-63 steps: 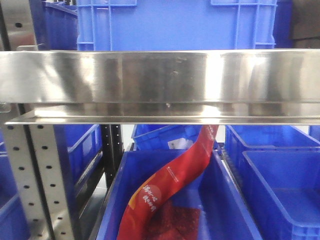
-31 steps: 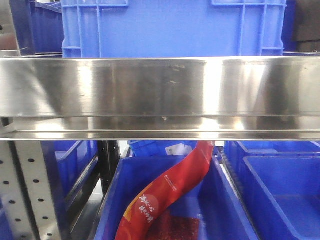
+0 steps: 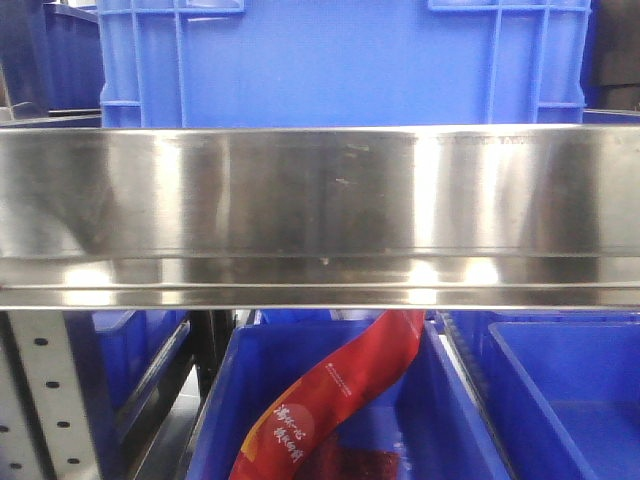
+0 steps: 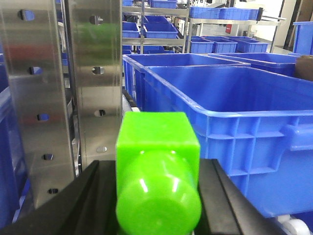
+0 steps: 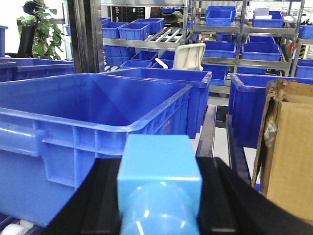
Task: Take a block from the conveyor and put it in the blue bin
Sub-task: 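Drive up to the shelf and stop facing the blue bins, then lower the green block into a blue bin and open left gripper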
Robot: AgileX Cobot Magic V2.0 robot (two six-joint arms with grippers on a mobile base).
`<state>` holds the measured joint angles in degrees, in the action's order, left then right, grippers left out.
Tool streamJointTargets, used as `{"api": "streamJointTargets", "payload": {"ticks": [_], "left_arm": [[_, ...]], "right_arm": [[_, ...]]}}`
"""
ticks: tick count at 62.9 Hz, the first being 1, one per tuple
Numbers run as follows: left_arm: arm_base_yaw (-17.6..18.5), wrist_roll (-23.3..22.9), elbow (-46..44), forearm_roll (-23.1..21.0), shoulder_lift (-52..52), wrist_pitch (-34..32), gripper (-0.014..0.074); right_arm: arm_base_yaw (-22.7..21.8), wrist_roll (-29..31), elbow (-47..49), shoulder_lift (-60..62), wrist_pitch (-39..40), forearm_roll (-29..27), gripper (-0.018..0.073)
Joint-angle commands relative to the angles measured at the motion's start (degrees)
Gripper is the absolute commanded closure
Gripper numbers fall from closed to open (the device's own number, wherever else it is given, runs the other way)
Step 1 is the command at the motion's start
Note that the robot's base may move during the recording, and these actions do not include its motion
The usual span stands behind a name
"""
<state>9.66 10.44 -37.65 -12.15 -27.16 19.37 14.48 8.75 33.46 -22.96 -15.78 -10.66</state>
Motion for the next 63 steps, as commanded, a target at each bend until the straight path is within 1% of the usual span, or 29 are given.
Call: {"api": "streamJointTargets", "payload": {"ticks": [1,63], "left_arm": [[0.4,0.0,-0.1,-0.5,0.3,-1.2,0.0708],[0.4,0.0,-0.1,-0.5,0.3,-1.4,0.0708]], "right_arm": [[0.2,0.3,-0.2,0.3,1.3,-0.1,0.0721],[0.2,0.3,-0.2,0.3,1.3,-0.1,0.0721]]}}
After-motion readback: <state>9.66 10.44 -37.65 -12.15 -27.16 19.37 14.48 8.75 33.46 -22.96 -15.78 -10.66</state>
